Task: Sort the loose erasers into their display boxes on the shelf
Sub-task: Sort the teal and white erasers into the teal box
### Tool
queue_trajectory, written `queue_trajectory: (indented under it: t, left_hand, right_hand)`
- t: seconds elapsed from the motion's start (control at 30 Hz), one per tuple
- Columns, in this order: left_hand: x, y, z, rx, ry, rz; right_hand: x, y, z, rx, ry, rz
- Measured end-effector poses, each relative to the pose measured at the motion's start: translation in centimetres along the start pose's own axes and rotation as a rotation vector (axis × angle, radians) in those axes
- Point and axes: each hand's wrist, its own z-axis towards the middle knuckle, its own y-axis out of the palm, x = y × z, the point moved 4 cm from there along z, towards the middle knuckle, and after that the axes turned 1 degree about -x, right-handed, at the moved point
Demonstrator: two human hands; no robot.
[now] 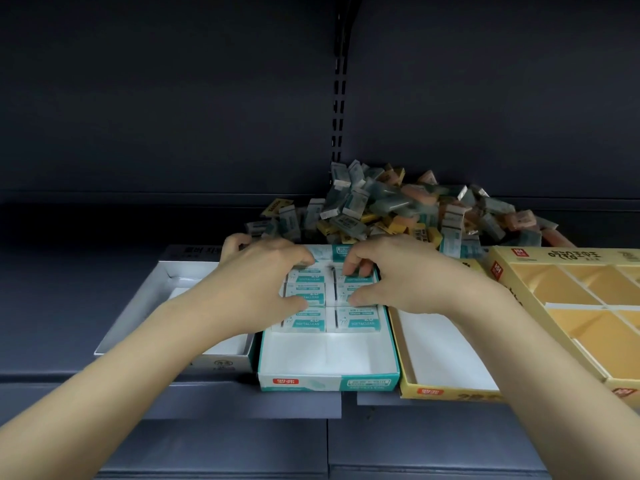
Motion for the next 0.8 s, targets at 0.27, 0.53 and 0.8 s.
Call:
queue_trajectory:
  t: [0.27,0.53,0.8]
  left_hand:
    - [-0.6,-4.0,2.7,0.339,0.088,-0.265]
    - [-0.1,-3.0,9.8,0.342,0.174,0.392]
    - [-0.4,-1.2,14.2,0.275,0.304,0.662]
  right_hand:
    - [0.4,-0.6,-0.2,0.198,-0.056,0.062]
    - [1.6,-1.1,-1.4,0.266,-0.075,-0.025]
    - [2.5,-1.8,-2.3,0.378,-0.090,-0.209]
